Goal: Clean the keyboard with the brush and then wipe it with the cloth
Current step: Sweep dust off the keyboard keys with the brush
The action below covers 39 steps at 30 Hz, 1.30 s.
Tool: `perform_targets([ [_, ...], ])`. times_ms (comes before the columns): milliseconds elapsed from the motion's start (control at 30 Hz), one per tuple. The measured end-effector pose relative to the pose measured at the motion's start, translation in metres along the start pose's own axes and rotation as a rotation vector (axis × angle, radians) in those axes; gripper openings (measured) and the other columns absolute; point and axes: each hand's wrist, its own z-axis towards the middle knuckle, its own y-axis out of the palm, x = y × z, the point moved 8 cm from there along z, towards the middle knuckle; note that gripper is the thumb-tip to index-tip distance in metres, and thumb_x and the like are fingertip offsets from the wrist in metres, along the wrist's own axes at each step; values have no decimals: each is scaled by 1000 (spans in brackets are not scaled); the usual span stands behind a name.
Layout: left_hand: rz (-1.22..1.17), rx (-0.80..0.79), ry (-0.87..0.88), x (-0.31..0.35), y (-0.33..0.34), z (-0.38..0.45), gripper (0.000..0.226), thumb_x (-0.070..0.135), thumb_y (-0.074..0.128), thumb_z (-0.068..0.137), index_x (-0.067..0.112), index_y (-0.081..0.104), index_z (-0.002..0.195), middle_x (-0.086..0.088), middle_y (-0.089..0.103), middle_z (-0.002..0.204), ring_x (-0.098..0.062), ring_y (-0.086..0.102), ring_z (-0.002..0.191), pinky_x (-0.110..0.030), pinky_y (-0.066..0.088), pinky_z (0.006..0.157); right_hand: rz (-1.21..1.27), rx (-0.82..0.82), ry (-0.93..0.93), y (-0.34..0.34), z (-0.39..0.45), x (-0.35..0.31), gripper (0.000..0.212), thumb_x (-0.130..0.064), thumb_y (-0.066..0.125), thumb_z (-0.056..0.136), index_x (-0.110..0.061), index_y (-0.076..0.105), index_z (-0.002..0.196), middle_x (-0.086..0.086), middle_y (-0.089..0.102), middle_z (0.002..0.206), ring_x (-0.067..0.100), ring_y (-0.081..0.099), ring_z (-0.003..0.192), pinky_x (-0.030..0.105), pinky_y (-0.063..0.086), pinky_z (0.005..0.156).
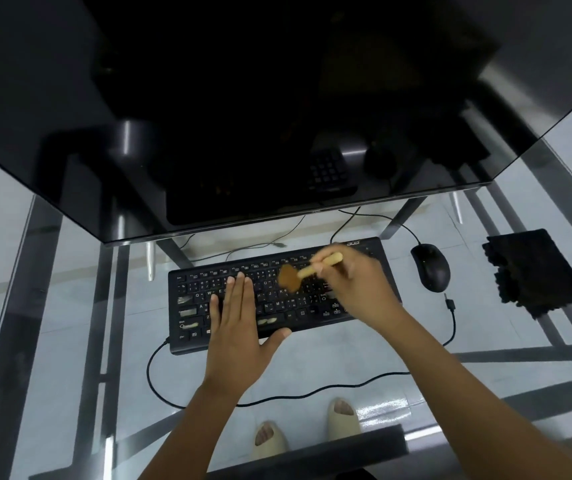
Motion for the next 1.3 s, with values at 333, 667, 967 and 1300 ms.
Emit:
perform_targets([
  [333, -49, -45, 7, 23, 4, 14, 113, 82, 42, 74, 9, 8, 153, -3, 4, 162, -12, -11, 148, -44, -11, 119, 7, -46, 100, -13, 2, 7, 12, -14, 59, 93, -21, 66, 87, -1, 71, 80, 10, 69, 74, 38, 59, 76],
  [667, -38, -85, 36, 47, 9, 31, 116, 85, 38, 70, 12, 1, 153, 0, -4, 162, -8, -20, 145, -36, -24, 114, -57, 163, -2, -45, 8, 11, 9, -16, 61, 92, -22, 66, 89, -8, 69, 85, 2, 62, 74, 16, 48, 68],
  [967, -59, -84, 81, 76, 22, 48, 115, 85, 37, 71, 10, 8, 153, -3, 3, 162, -10, -14, 147, -42, -16, 117, -55, 366, 17, -86, 2, 34, 11, -12, 60, 93, -20, 67, 88, -4, 66, 91, 2, 60, 84, 8, 44, 74],
  [1300, -21, -111, 102, 93, 32, 56, 117, 88, 31, 69, 10, 8, 153, -2, 2, 162, -9, -14, 147, -38, -20, 116, -53, 394, 58, -111, -12, 52, 8, -11, 59, 94, -16, 66, 93, -7, 66, 87, 2, 61, 81, 9, 46, 70],
])
